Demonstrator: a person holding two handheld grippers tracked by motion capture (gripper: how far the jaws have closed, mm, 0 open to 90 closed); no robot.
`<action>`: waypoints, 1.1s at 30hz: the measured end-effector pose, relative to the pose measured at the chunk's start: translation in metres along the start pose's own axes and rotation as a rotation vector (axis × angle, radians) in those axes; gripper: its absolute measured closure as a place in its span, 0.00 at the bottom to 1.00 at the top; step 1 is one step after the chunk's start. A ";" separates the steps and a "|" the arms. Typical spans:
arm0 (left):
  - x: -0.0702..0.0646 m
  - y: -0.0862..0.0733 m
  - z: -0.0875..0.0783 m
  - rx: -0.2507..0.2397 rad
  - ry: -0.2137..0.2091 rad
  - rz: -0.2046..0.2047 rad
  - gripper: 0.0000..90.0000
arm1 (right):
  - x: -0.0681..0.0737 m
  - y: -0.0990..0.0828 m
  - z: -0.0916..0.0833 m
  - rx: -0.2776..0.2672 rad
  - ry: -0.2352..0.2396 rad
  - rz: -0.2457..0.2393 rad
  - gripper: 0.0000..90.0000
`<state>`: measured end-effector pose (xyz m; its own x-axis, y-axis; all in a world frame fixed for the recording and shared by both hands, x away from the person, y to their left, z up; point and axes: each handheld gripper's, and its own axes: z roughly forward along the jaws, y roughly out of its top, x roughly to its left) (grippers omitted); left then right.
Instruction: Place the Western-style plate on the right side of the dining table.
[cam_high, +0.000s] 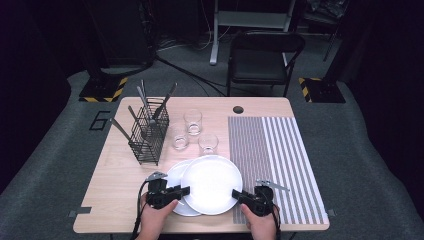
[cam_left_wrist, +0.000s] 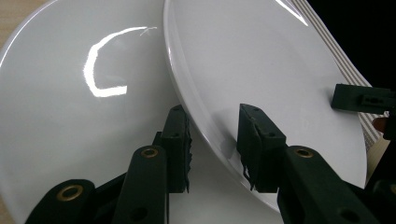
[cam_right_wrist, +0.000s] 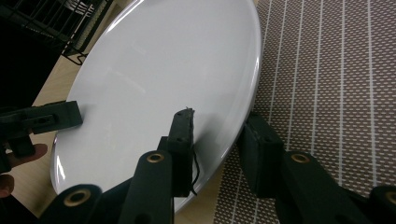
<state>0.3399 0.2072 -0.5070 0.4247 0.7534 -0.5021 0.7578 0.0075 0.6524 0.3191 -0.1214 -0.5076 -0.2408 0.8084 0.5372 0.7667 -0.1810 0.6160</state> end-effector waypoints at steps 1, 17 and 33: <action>0.000 0.000 0.000 -0.006 0.003 -0.001 0.72 | 0.000 0.000 0.000 -0.006 0.001 -0.003 0.74; -0.005 0.007 -0.005 -0.038 0.001 -0.002 0.70 | 0.006 0.009 -0.006 -0.016 0.018 0.005 0.74; -0.013 0.010 -0.014 -0.049 -0.008 0.011 0.70 | 0.009 0.013 -0.014 -0.029 0.026 -0.010 0.74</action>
<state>0.3356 0.2064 -0.4861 0.4373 0.7480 -0.4992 0.7278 0.0318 0.6851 0.3187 -0.1241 -0.4864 -0.2641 0.7954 0.5455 0.7464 -0.1897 0.6378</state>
